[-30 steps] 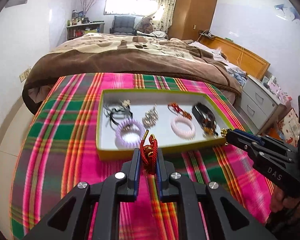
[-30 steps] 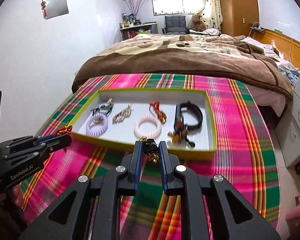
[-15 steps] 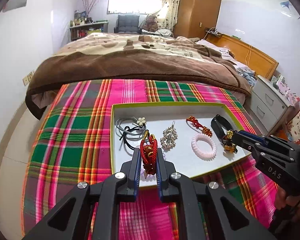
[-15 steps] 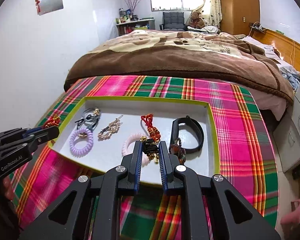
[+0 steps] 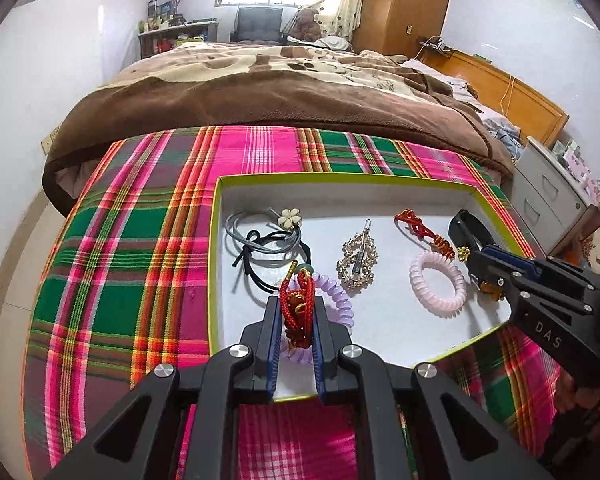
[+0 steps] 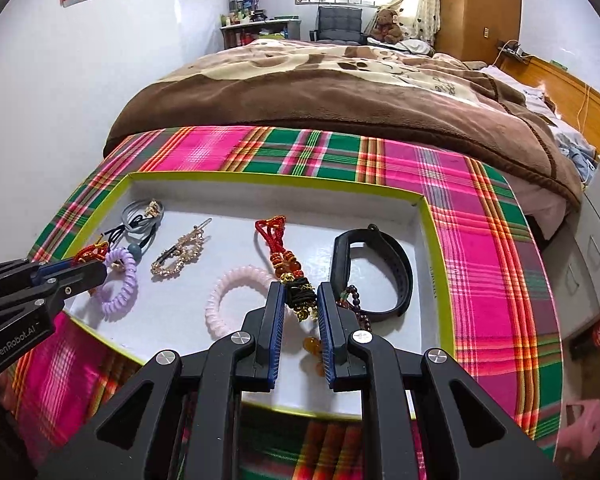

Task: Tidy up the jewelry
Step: 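Carry the gold cluster with the right tool while the left tool carries the red ornament over the tray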

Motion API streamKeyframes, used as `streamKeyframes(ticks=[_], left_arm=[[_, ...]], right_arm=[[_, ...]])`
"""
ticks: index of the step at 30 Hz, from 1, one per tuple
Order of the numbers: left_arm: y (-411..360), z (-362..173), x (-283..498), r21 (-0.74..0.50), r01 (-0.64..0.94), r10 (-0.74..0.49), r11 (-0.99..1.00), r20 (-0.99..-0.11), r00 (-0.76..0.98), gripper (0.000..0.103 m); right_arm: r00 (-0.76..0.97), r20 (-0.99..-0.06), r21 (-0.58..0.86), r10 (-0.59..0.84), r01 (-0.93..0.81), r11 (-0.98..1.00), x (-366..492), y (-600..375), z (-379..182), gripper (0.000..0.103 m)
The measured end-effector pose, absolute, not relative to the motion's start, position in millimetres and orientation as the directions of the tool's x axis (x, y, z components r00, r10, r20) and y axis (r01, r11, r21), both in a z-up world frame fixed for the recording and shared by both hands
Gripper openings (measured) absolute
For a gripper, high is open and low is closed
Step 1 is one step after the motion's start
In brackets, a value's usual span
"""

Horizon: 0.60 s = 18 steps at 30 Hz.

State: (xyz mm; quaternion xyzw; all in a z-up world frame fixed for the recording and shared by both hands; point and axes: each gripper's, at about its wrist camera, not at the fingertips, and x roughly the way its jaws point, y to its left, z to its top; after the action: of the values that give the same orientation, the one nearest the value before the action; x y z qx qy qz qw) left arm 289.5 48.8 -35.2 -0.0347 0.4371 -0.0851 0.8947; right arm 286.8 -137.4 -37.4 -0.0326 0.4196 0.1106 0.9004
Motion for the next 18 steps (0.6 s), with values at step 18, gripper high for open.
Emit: streamKeyframes(ticks=[18], left_arm=[[47.0, -38.1, 289.0, -0.147, 0.108, -0.182, 0.983, -0.780, 0.599, 0.018]], right_arm=[[0.622, -0.766, 0.018, 0.161, -0.230, 0.973, 286.3, -134.4, -40.8, 0.019]])
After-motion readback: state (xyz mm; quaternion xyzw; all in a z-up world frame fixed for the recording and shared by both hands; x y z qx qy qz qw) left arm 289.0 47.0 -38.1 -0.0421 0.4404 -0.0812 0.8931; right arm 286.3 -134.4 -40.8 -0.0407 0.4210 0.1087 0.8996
